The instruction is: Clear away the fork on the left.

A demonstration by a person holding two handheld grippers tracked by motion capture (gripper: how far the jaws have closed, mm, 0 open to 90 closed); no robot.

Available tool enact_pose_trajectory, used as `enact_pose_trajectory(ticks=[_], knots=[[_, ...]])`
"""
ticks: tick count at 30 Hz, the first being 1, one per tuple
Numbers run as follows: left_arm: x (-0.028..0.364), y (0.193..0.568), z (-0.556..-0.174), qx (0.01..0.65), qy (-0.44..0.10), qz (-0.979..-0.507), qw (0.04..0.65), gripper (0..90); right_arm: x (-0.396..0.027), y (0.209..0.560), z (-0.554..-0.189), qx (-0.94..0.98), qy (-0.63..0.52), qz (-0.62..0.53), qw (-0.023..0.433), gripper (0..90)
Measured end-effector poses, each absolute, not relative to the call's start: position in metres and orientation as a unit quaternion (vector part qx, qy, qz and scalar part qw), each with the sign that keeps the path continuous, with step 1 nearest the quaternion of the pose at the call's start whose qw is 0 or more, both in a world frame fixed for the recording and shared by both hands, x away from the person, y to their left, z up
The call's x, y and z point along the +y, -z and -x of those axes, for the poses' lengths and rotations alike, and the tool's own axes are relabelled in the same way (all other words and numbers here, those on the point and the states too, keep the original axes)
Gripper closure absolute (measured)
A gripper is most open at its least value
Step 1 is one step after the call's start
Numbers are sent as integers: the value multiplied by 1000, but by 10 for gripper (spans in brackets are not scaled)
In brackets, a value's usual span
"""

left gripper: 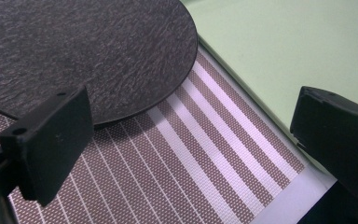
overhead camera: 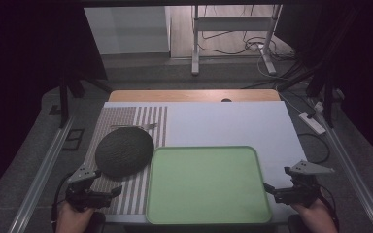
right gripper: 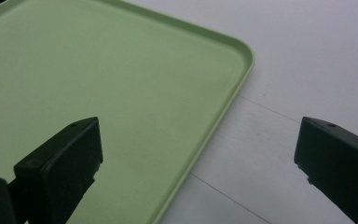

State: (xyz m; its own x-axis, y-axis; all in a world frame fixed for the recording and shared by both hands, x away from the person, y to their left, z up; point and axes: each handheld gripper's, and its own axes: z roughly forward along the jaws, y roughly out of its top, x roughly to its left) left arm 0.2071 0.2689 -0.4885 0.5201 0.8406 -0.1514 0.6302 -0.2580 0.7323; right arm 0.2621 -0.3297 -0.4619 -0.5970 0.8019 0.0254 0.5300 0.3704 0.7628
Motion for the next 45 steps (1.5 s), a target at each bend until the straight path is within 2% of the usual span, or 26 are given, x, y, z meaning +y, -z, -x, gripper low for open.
enact_pose_trajectory(ticks=[21, 45], knots=[[274, 490, -211, 482, -108, -776, 391, 15, -323, 463, -261, 826, -369, -385, 182, 12], [268, 490, -230, 457, -104, -792, 391, 0, -322, 463, -261, 831, -369, -376, 177, 12]])
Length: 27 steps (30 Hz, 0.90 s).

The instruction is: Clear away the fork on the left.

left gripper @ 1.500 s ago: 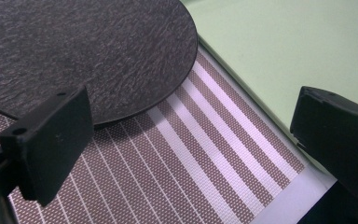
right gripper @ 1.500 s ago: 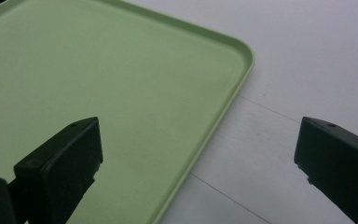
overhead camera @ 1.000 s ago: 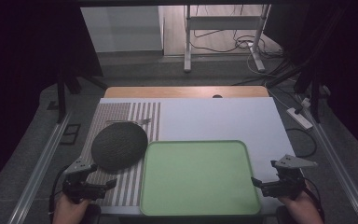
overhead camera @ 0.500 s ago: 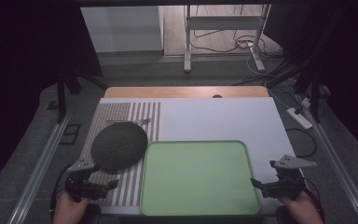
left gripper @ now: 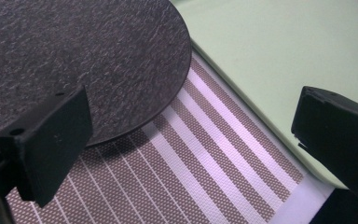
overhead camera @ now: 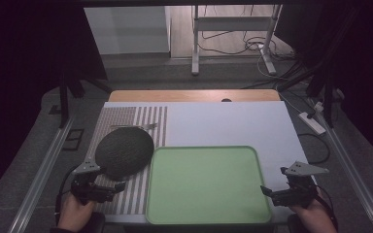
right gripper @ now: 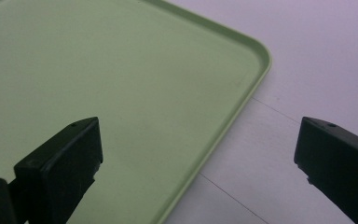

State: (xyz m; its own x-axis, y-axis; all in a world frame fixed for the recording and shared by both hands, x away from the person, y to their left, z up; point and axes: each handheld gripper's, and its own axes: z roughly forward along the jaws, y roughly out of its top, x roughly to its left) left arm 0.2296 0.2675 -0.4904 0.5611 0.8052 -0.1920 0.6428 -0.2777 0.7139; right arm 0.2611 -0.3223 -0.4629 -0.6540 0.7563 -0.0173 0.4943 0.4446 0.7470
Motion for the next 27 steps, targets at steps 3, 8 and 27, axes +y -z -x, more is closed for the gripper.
enact_pose_trajectory(ticks=[3, 8, 27], knots=[[267, 490, -232, 457, -105, -794, 387, 0, -322, 463, -261, 832, -369, -375, 177, 12], [267, 490, -239, 460, -102, -795, 384, 0, -322, 463, -261, 833, -368, -374, 177, 12], [270, 492, -261, 457, -114, -788, 397, 0, -321, 463, -261, 836, -366, -370, 177, 12]])
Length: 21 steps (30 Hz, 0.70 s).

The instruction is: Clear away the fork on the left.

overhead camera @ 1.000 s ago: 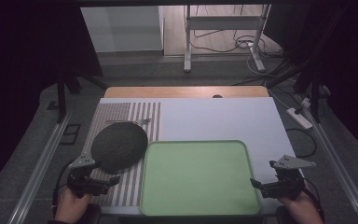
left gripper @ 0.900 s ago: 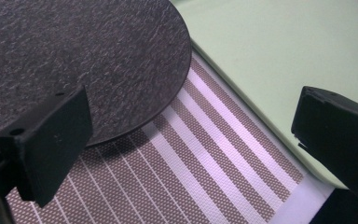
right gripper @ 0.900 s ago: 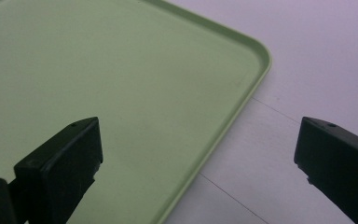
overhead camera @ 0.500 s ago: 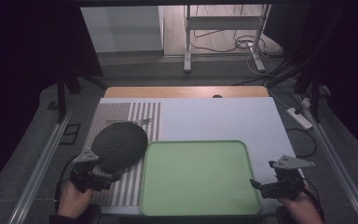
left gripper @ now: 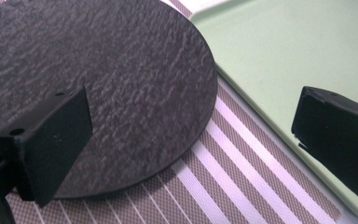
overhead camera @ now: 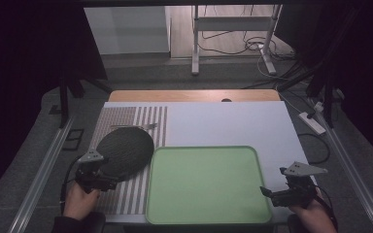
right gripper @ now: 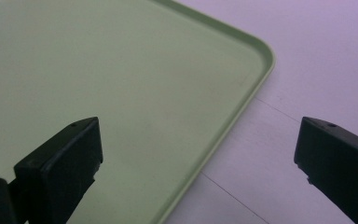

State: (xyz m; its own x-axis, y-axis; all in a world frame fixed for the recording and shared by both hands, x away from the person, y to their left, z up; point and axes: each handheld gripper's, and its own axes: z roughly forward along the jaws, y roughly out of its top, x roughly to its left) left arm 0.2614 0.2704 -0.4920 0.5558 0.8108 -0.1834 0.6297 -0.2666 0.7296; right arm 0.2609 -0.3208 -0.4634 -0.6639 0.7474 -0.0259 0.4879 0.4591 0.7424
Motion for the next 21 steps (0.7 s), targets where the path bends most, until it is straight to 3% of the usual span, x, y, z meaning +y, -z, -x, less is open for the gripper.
enact_pose_trajectory(ticks=[21], knots=[[272, 495, -304, 477, -97, -777, 399, 0, -321, 463, -261, 836, -365, -368, 178, 12]])
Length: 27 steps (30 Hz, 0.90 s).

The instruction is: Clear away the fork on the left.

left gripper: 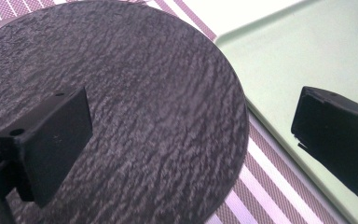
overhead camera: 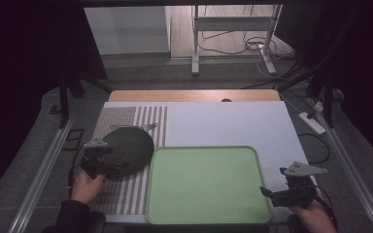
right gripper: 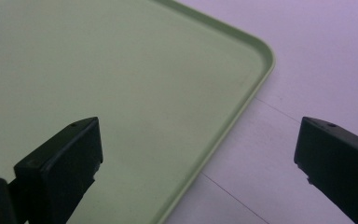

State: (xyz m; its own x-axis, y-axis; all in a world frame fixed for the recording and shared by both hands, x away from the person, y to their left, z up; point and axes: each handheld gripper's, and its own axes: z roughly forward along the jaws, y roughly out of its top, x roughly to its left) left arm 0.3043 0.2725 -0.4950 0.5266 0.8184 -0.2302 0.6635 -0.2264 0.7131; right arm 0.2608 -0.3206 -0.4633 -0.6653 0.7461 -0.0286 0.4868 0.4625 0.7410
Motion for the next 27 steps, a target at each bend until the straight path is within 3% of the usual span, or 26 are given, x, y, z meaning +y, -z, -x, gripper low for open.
enact_pose_trajectory(ticks=[27], knots=[[274, 495, -360, 496, -79, -776, 382, 0, -319, 463, -262, 835, -363, -372, 179, 12]])
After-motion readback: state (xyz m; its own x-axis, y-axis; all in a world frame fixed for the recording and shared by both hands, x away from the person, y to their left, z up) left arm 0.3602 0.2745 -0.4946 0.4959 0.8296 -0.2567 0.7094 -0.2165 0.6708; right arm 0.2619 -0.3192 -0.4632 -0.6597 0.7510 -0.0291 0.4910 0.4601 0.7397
